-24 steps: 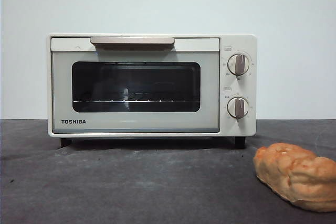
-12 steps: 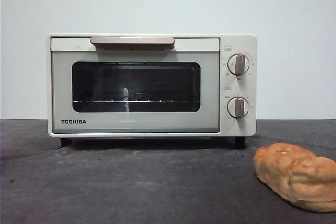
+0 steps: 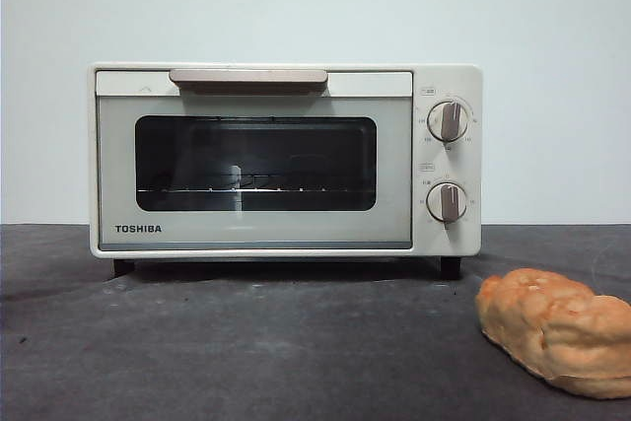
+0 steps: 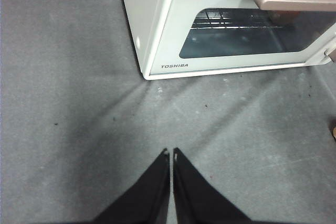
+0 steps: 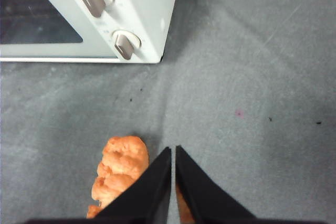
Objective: The left arm flap open the oven, the right arm pick bread and place it into oven, the left arm flap close the oven
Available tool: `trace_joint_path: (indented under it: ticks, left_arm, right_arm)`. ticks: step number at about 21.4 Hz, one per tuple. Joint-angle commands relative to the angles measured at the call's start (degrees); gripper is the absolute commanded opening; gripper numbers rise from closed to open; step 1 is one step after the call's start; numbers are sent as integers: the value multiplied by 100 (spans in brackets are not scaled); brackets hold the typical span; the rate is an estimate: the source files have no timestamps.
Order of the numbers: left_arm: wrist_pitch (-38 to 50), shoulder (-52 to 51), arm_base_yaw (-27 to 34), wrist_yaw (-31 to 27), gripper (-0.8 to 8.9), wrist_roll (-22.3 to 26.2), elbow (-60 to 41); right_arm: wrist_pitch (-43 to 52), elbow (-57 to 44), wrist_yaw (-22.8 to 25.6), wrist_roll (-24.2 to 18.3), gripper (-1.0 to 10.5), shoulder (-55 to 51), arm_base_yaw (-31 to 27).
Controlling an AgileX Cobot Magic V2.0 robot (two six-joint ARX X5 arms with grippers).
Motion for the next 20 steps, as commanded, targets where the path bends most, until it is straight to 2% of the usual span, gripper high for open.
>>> trace_joint_path:
  ticks: [1, 2, 4, 5, 6, 11, 14, 20]
  left_arm:
    - [55, 20, -9, 22, 16, 140, 118]
    - [59, 20, -9, 22, 16, 140, 118]
    - [57, 20, -9, 22, 16, 140, 118]
    - [57, 20, -9, 22, 16, 140, 118]
    - [57, 20, -9, 22, 16, 140, 118]
    - [59, 20, -9, 22, 16, 140, 118]
    - [59, 20, -9, 22, 16, 140, 118]
    - [57, 20, -13, 22, 16, 138, 118]
  right_arm:
    - [37, 101, -20, -105, 17, 42, 11]
    - [35, 109, -22, -101, 74, 42, 11]
    - [39, 120, -26, -79, 291, 42, 11]
    - [37, 120, -66, -79, 365, 42, 11]
    - [39, 120, -118, -70, 385, 42, 11]
    - [37, 120, -216, 33, 385, 55, 149]
    - [37, 118, -350, 262, 385, 221, 372]
    - [413, 13, -129, 728, 389, 890, 1296]
